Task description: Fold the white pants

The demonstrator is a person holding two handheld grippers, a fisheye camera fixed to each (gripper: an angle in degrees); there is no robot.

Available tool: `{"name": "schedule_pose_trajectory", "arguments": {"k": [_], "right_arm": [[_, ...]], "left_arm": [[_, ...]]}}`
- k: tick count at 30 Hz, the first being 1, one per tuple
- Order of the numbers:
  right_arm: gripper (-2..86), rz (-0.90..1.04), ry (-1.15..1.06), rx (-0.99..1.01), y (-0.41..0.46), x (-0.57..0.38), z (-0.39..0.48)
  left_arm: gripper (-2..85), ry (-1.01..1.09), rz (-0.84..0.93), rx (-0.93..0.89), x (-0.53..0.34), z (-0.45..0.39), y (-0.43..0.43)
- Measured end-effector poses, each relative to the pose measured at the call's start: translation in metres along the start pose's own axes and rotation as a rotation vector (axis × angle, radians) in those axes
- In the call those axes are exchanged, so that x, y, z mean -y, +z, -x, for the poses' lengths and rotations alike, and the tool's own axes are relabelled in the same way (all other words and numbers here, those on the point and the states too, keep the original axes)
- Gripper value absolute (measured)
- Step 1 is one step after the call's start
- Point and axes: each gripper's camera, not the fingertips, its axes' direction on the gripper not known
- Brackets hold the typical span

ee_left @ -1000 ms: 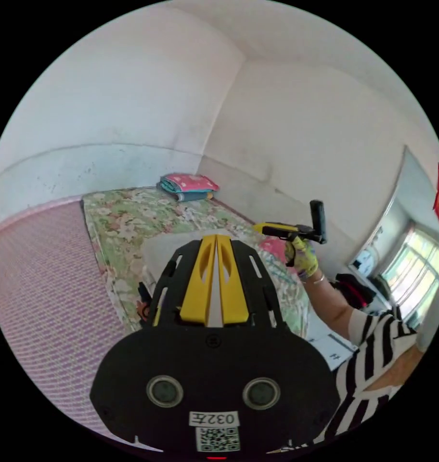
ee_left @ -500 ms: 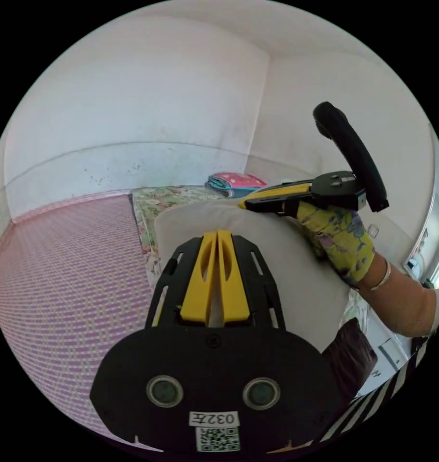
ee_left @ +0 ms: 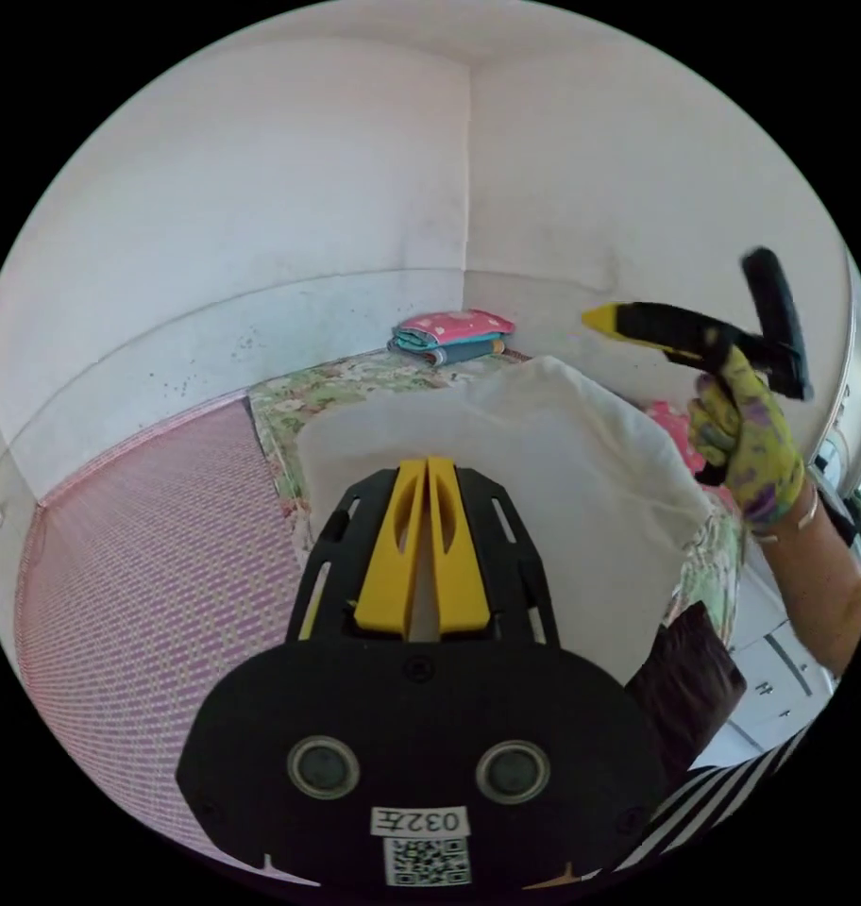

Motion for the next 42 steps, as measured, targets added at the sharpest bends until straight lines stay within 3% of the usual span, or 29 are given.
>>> {"name": "schedule_pose_trajectory", "arguments": {"k": [3, 9, 12, 17, 22, 23, 25, 29, 34, 42], "right_arm": [[-1.0, -0.115, -0.031, 0.015, -0.067, -0.049, 0.02], [-1.0, -0.175, -0.185, -0.056, -0.144, -0.175, 0.067], [-1.0, -0.144, -0.166, -0.081, -0.154, -0.242, 0.07], [-1.0, 0.012, -0.051, 0.155, -0.132, -0.314, 0.066], [-1.0, 0.246, -0.215, 0.391, -0.063, -0.328, 0.138], [-1.0, 0.269, -0.24, 0.421, -0.053, -0.327, 0.149], [-1.0, 0.351, -0.353, 0.554, -0.018, -0.32, 0.197], [-1.0, 0.495, -0.487, 0.729, 0.036, -0.312, 0.27], [-1.0, 0.63, -0.67, 0.836, 0.085, -0.308, 0.396], [-1.0, 0.787, -0.701, 0.94, 0.13, -0.335, 0.607]], "left_arm": [[-1.0, -0.068, -0.014, -0.1, 0.018, 0.032, -0.023], [-0.9, -0.015, -0.269, -0.129, 0.027, 0.062, -0.132], [-0.9, -0.019, -0.266, -0.203, 0.002, 0.079, -0.182], [-0.9, -0.14, -0.118, -0.291, -0.099, 0.101, -0.242], [-0.9, -0.612, 0.345, -0.058, -0.258, 0.098, -0.293], [-0.9, -0.684, 0.35, -0.078, -0.274, 0.097, -0.302], [-0.9, -1.023, 0.342, -0.138, -0.33, 0.091, -0.344], [-0.9, -1.339, 0.388, -0.173, -0.379, 0.075, -0.407], [-0.9, -1.606, 0.255, -0.084, -0.411, 0.06, -0.53], [-0.9, -1.798, 0.035, -0.116, -0.432, 0.075, -0.656]]}}
